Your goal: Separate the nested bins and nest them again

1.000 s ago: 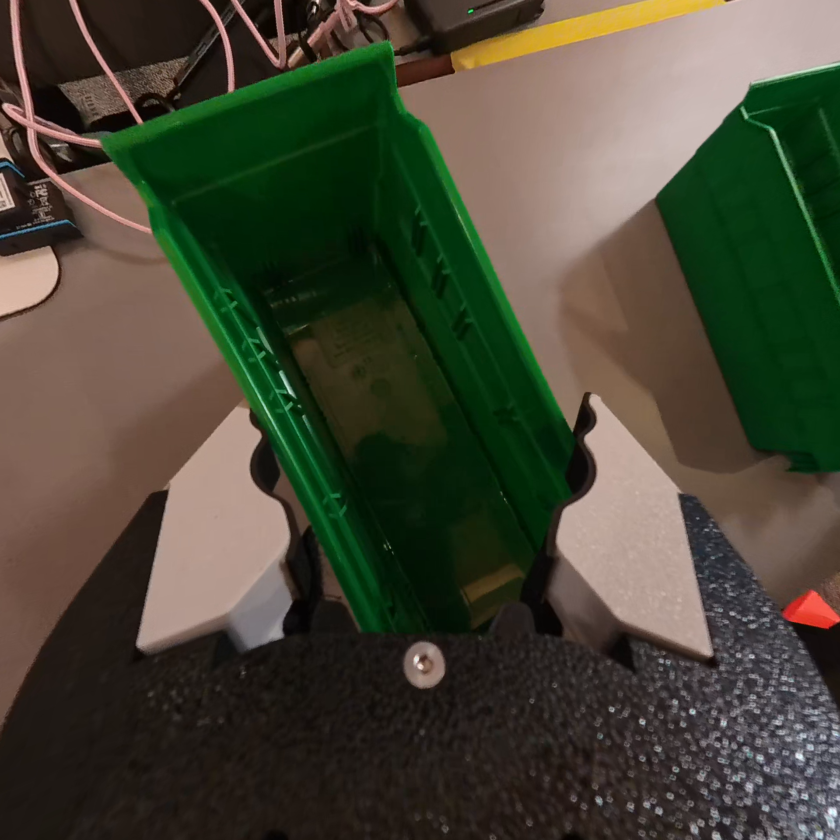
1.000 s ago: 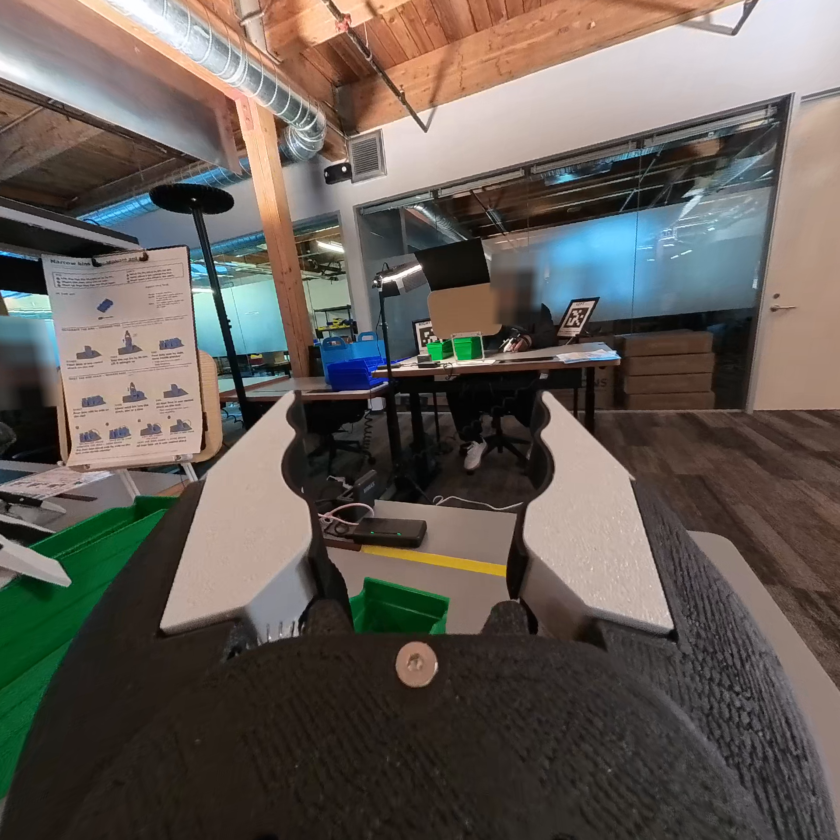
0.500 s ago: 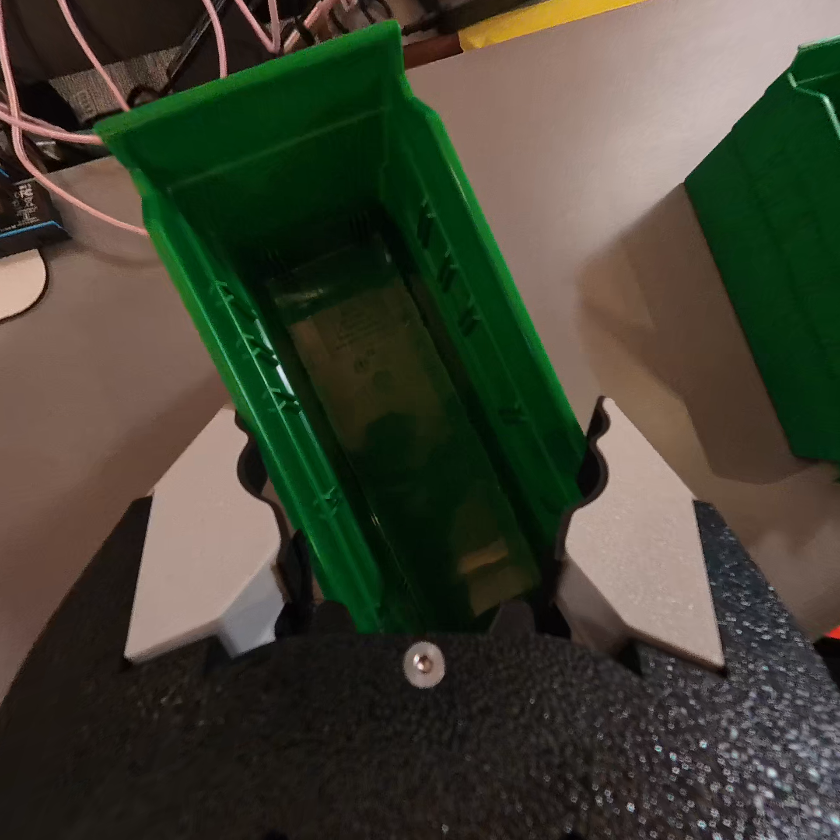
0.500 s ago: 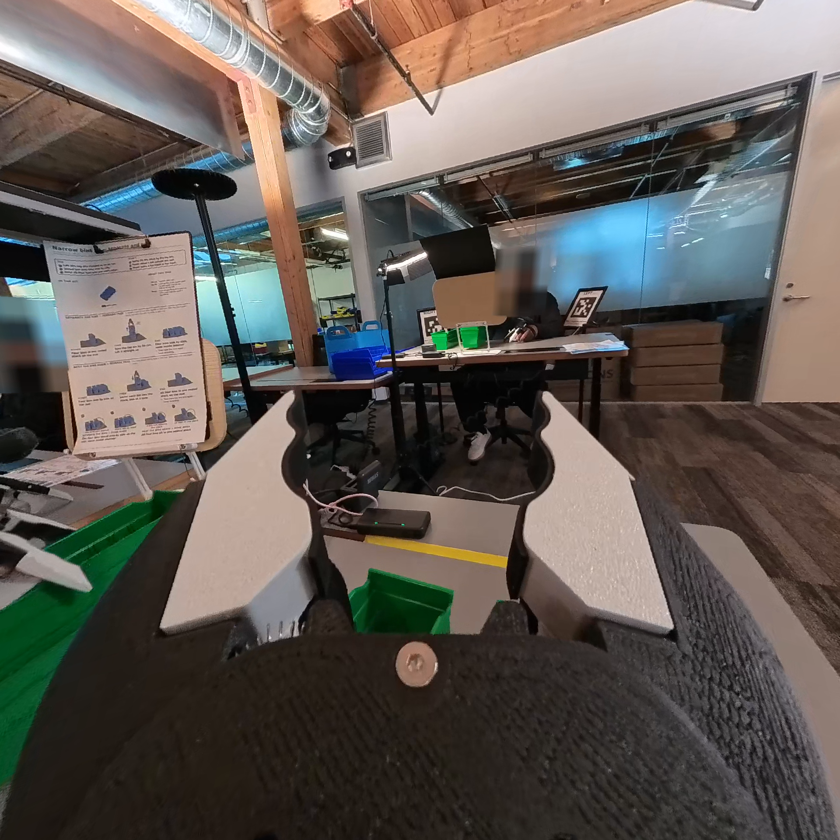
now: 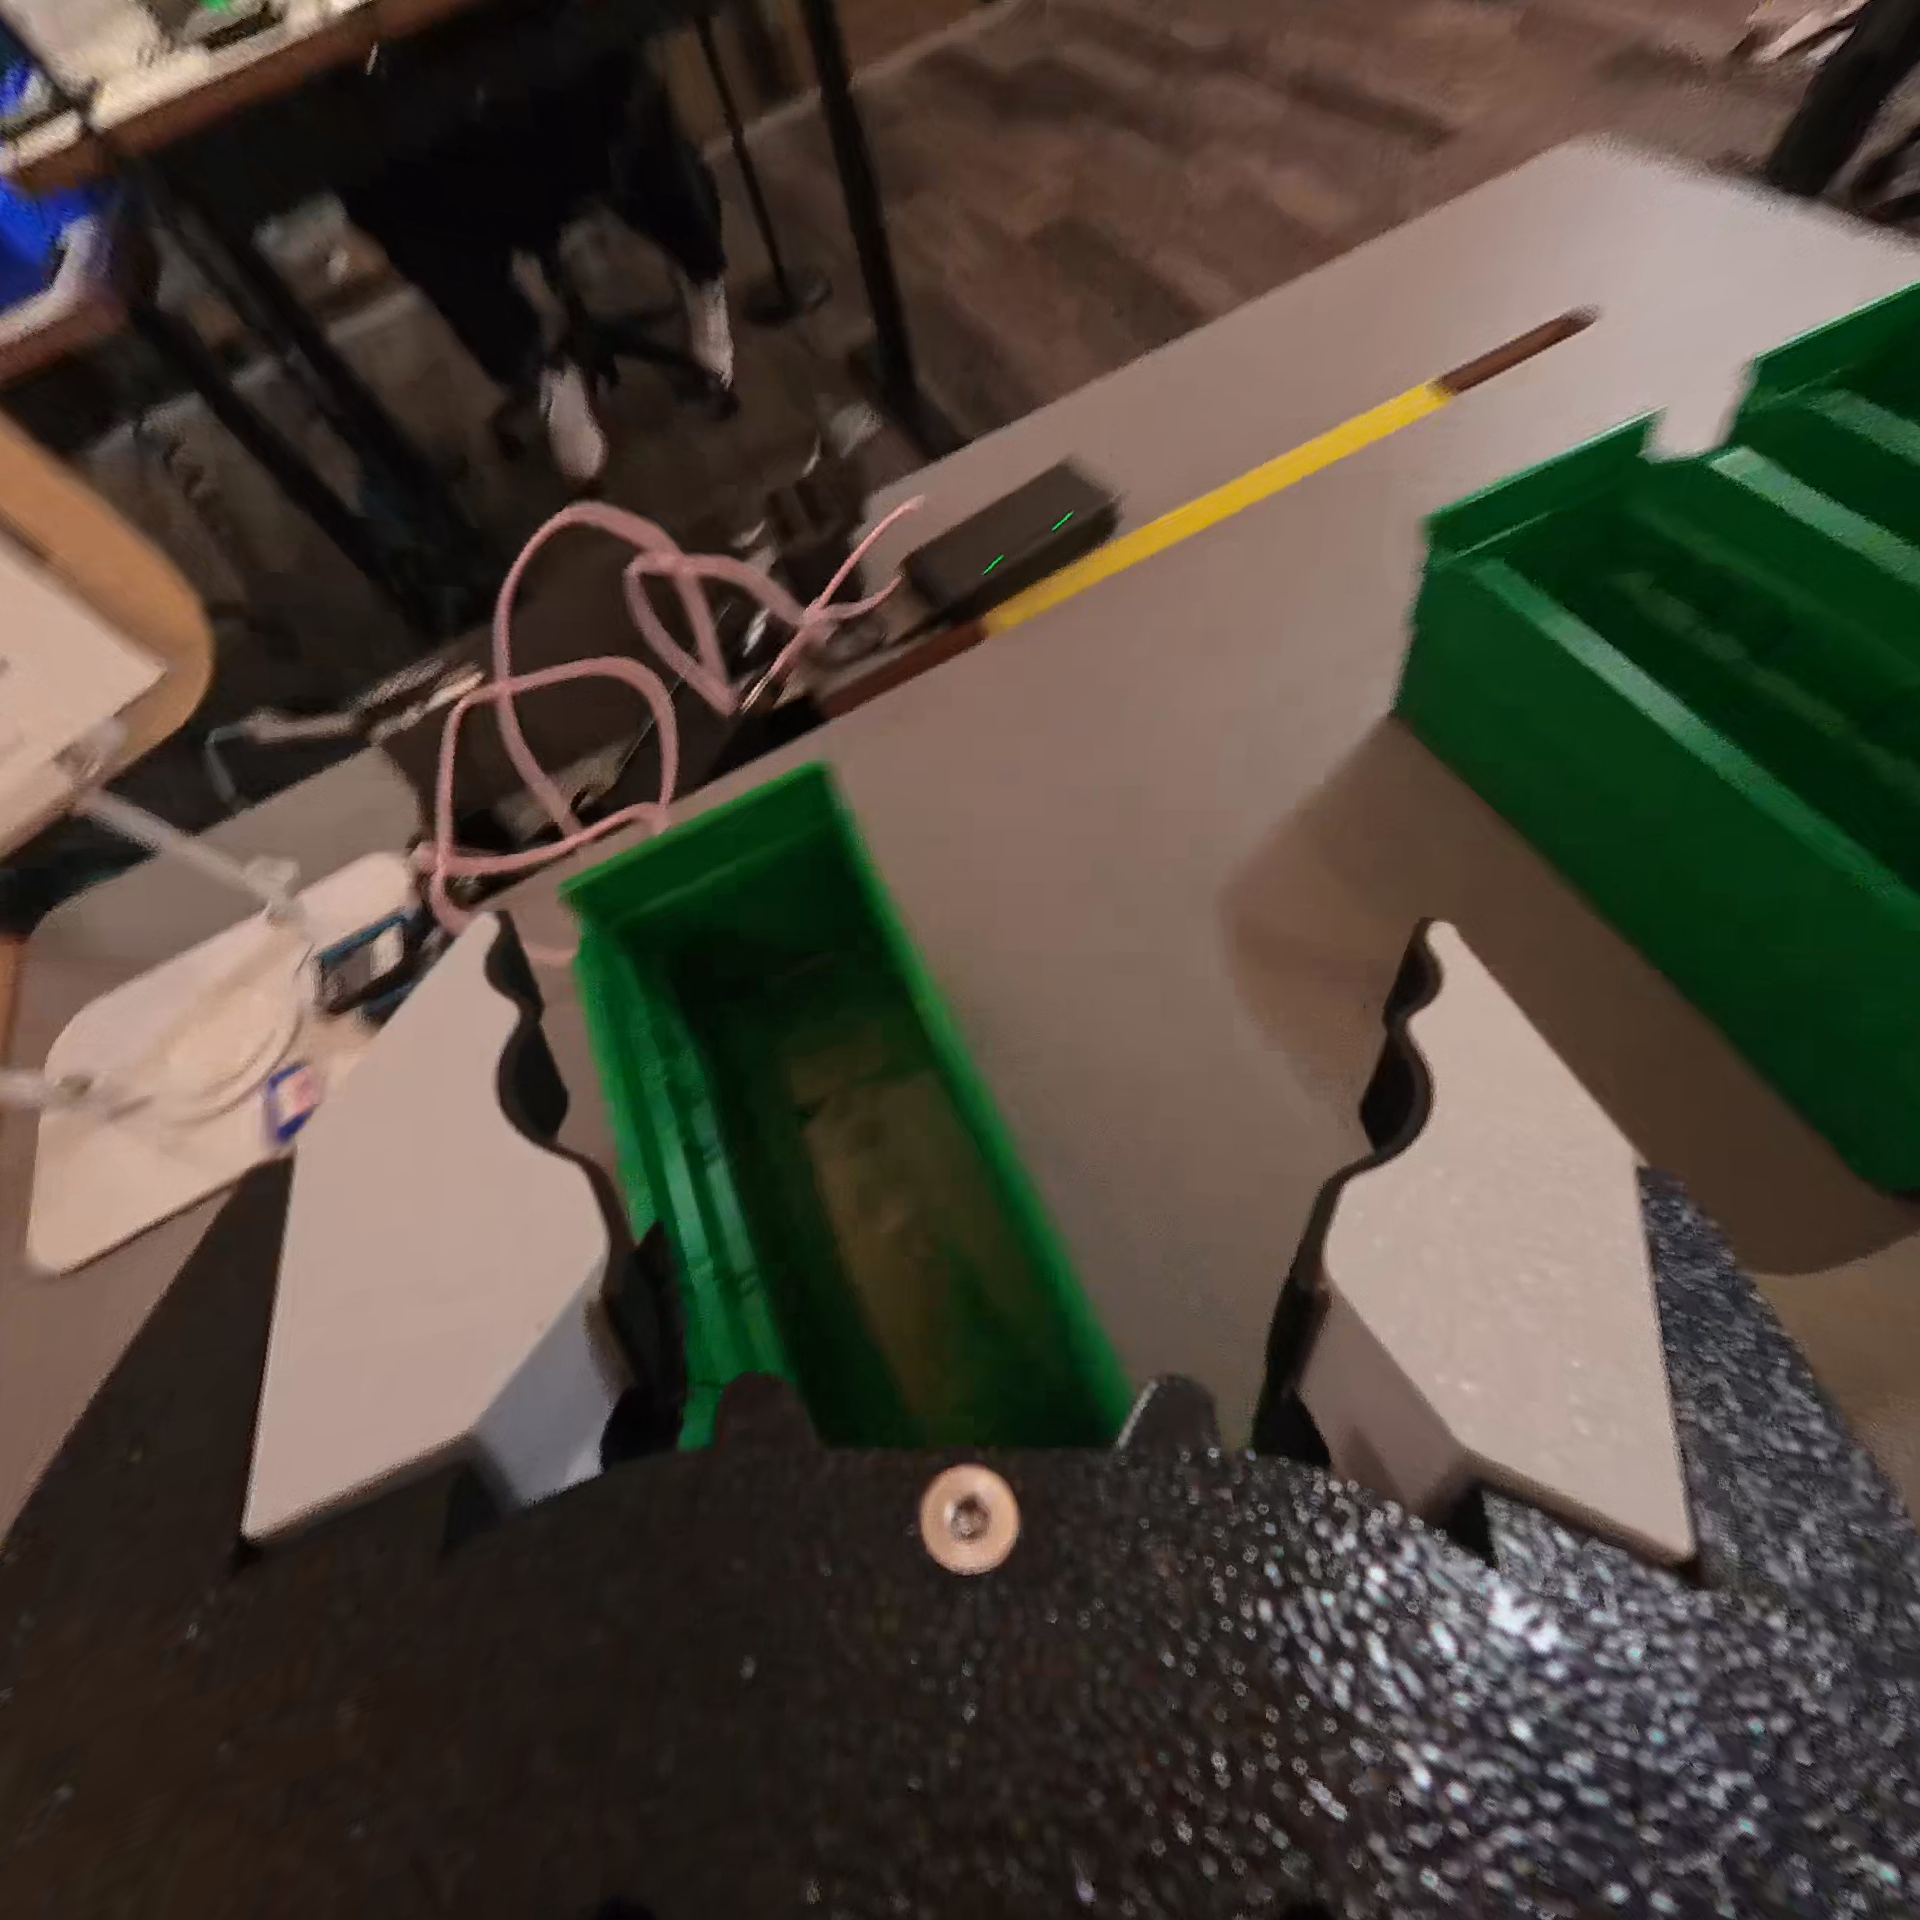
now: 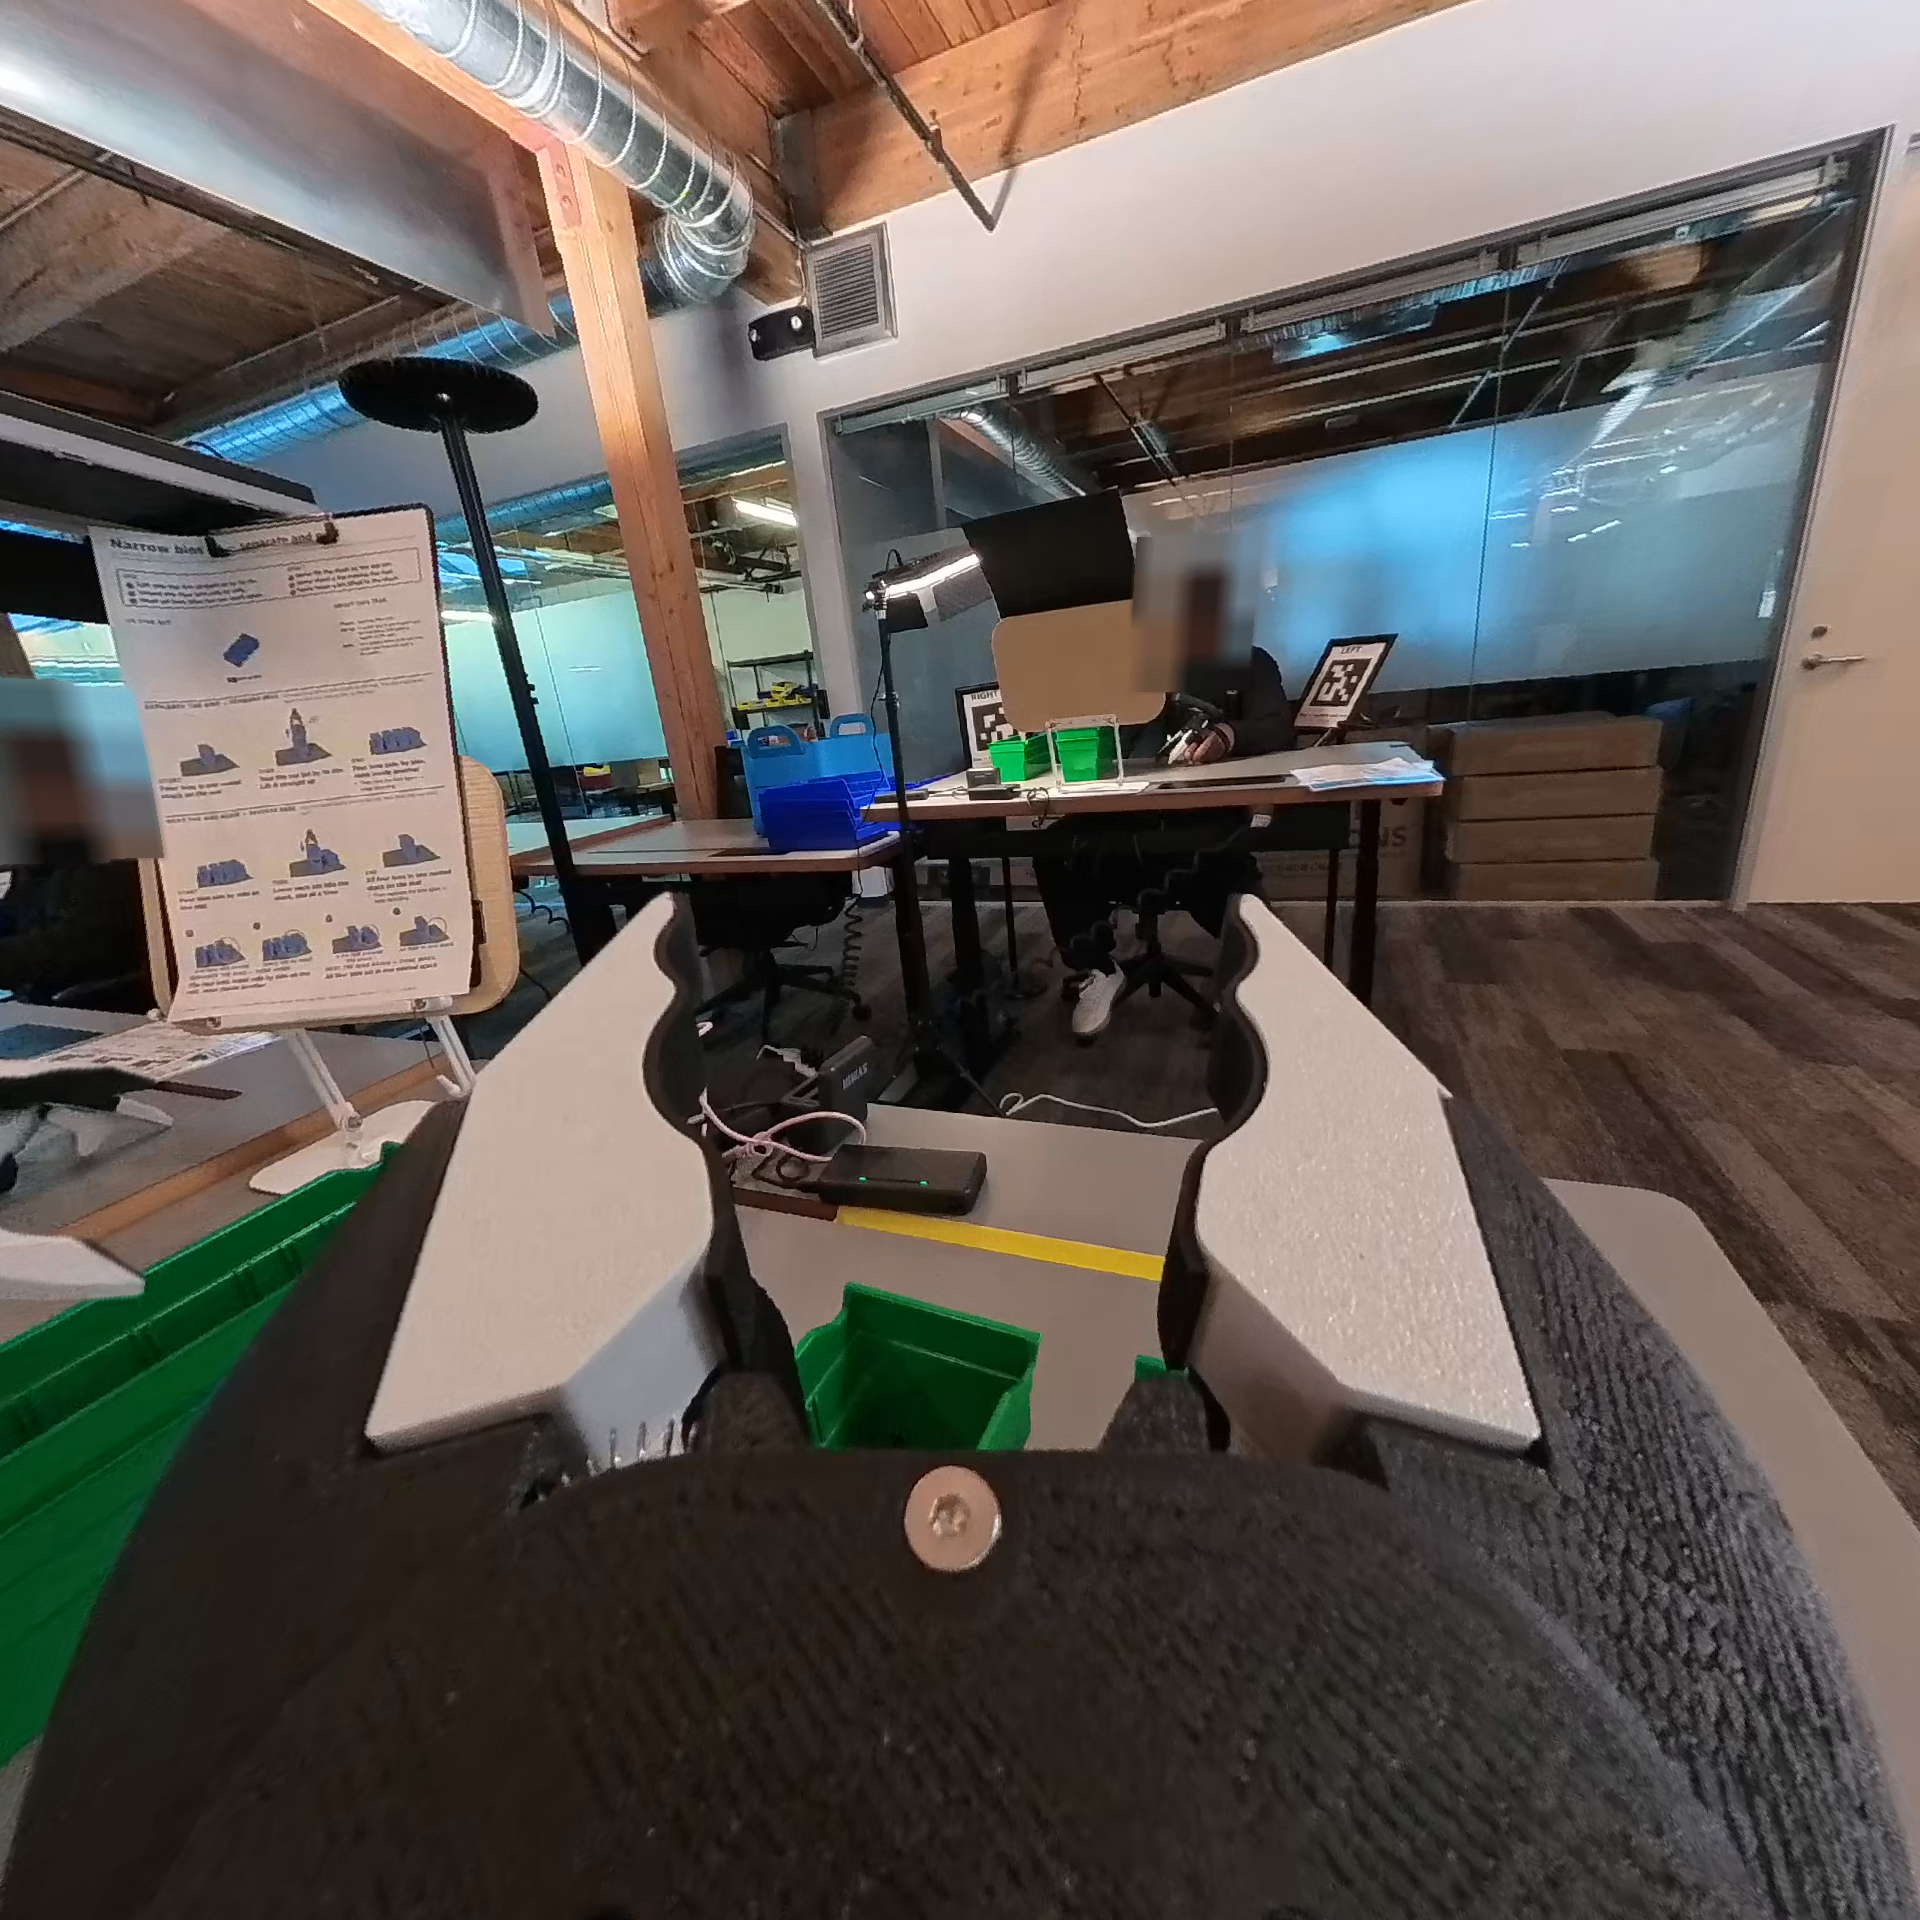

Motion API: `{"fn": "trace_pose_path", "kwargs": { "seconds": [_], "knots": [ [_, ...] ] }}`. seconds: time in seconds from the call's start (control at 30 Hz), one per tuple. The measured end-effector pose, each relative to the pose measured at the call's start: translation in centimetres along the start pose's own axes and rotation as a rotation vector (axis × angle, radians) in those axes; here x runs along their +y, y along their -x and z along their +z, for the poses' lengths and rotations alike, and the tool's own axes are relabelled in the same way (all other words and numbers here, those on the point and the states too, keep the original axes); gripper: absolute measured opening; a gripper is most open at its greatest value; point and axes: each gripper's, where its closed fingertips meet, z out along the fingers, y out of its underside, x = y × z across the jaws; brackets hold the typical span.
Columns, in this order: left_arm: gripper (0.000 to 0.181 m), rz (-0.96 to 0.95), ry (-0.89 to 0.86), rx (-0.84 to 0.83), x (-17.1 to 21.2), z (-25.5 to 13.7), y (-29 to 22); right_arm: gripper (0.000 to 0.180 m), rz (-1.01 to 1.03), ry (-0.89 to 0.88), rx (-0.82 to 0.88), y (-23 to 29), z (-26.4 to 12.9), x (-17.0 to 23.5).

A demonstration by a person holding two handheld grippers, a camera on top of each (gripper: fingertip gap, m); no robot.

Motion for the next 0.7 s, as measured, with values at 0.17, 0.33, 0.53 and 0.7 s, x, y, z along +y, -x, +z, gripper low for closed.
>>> {"fn": "trace_pose_path", "kwargs": {
  "seconds": [0.17,0.33,0.53,0.7],
  "knots": [
    [0.121,0.056,-0.172,0.332,-4.3,2.1,-14.0,0.099,0.009,-0.005,-0.006,-0.1,-0.3,-0.2],
    [0.124,-0.085,0.166,0.577,-0.4,8.0,-23.0,0.099,0.027,-0.031,-0.012,-0.3,-0.9,-0.8],
    [0.122,-0.18,0.399,0.558,1.8,12.6,-25.5,0.098,0.053,-0.043,-0.01,-1.1,-1.2,-1.0],
    [0.091,-0.135,0.587,0.492,4.3,13.7,-25.4,0.098,0.071,-0.05,-0.009,-1.5,-1.3,-1.1]
  ]
}}
